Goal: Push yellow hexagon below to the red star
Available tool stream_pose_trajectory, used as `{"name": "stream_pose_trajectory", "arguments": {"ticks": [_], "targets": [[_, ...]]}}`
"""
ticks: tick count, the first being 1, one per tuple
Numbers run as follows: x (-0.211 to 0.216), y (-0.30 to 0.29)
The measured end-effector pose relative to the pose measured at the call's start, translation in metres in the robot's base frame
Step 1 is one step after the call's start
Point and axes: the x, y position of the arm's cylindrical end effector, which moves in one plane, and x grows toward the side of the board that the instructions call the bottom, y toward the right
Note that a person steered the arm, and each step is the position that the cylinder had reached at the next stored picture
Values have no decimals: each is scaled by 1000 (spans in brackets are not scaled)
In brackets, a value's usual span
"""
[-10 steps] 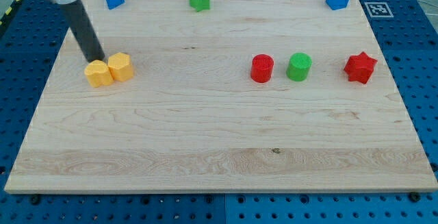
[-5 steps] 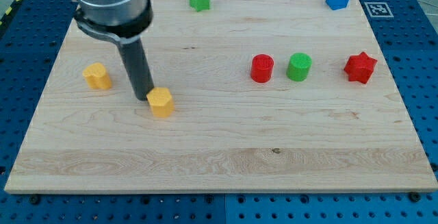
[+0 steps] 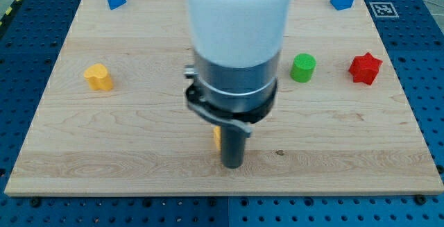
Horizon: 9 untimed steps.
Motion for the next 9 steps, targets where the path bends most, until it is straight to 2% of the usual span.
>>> {"name": "stream_pose_trajectory", "arguments": {"ticks": [1, 2, 3, 4, 6, 7, 9], "targets": [[-10, -7], [-2, -39], [-20, -58], [-41, -38], [-39, 92], [-39, 132], [-51, 84]]}}
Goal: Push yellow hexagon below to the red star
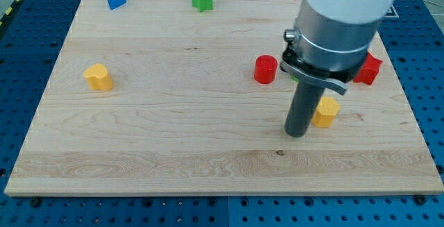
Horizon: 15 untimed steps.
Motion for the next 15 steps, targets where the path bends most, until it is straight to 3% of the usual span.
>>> {"name": "stream_pose_trajectory", "arguments": {"ticks": [2, 6, 7, 8, 9, 10, 11, 13, 15], "targets": [[-13, 100], [-52, 131], [-51, 135], [-18, 146], [-5, 205], [-38, 221], [-70, 198], [-71, 173], [-67, 195]]}}
